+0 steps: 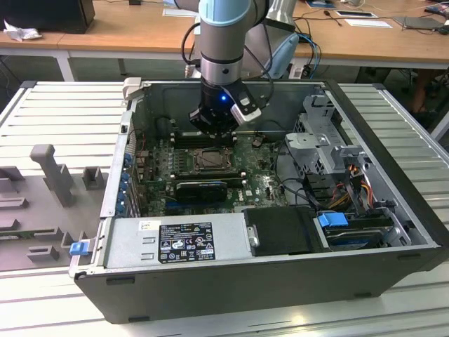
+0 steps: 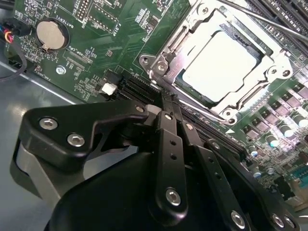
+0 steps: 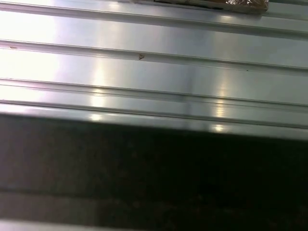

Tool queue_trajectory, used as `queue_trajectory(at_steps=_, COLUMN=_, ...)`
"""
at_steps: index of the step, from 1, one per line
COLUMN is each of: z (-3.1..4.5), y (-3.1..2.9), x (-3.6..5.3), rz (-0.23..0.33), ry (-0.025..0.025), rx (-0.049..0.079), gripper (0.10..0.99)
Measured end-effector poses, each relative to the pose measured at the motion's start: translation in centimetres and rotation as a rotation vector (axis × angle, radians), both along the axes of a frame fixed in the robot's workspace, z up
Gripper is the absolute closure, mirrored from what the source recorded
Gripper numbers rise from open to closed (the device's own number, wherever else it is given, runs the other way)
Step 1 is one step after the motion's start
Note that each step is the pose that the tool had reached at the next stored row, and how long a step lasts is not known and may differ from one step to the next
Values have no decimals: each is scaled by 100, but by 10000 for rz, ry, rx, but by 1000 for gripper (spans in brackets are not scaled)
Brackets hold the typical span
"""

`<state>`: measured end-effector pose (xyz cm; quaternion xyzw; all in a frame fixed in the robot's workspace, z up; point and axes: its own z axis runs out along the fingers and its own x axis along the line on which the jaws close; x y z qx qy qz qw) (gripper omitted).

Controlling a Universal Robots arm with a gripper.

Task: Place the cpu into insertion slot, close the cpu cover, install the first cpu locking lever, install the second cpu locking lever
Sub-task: 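Install the first cpu locking lever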

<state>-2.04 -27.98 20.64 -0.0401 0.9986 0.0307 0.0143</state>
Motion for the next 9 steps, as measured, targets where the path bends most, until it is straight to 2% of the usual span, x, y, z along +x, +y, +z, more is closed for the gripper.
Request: queue_trajectory(at_steps=9, z=-25, y=-22, x=2, rz=2, ry=4, rx=-55, gripper=980)
